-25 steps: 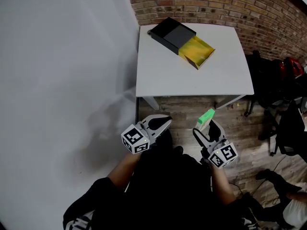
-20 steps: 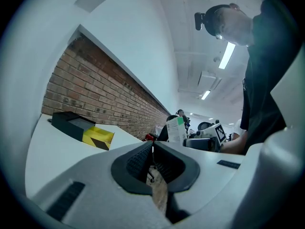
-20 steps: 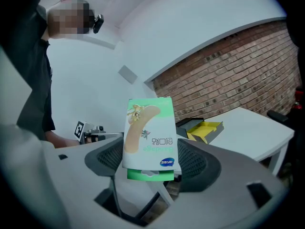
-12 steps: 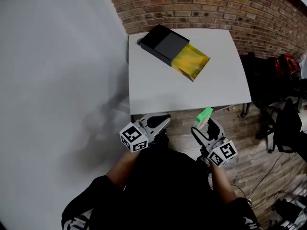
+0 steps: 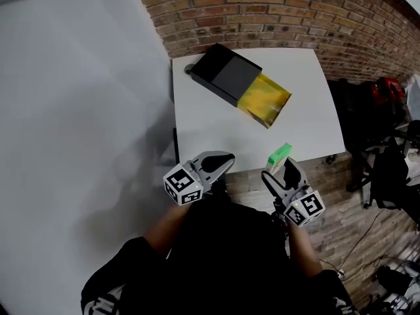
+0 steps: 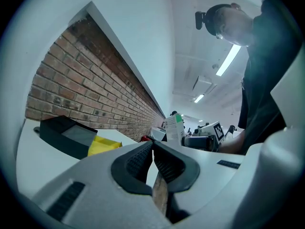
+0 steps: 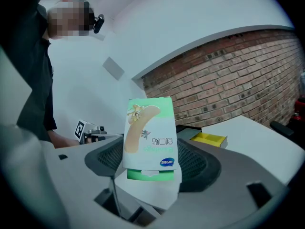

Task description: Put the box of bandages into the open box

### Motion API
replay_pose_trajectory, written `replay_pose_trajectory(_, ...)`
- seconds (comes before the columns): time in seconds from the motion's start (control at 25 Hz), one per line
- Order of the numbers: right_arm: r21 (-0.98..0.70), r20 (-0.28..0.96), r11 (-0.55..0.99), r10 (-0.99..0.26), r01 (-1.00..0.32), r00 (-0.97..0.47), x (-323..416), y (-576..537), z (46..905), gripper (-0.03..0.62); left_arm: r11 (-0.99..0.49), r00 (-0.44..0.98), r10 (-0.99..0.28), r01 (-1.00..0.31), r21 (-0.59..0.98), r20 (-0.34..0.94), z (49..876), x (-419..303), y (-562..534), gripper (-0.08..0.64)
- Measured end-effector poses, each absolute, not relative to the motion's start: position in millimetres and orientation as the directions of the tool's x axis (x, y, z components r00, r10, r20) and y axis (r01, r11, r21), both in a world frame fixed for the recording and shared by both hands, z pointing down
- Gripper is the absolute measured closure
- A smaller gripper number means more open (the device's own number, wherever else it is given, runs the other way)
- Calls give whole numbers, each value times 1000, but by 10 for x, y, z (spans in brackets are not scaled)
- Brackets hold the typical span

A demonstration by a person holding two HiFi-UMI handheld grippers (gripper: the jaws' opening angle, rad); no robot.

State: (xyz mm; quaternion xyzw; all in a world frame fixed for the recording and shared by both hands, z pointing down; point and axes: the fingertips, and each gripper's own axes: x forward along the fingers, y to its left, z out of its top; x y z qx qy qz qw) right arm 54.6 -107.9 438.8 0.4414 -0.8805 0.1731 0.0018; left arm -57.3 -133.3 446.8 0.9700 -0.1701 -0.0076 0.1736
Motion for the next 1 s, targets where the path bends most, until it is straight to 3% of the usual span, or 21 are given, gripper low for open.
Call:
replay_pose_trajectory(0.56, -281, 206, 518, -789, -808, -578, 402, -1652, 4496, 242, -871, 949, -315, -294, 394, 11, 4607, -768, -1878, 543)
replay_pose_trajectory(1.0, -247, 244, 607, -715, -755, -655, 535, -2112, 4626, 241, -819, 907, -419, -393, 419, 31, 4773, -680, -2158, 542)
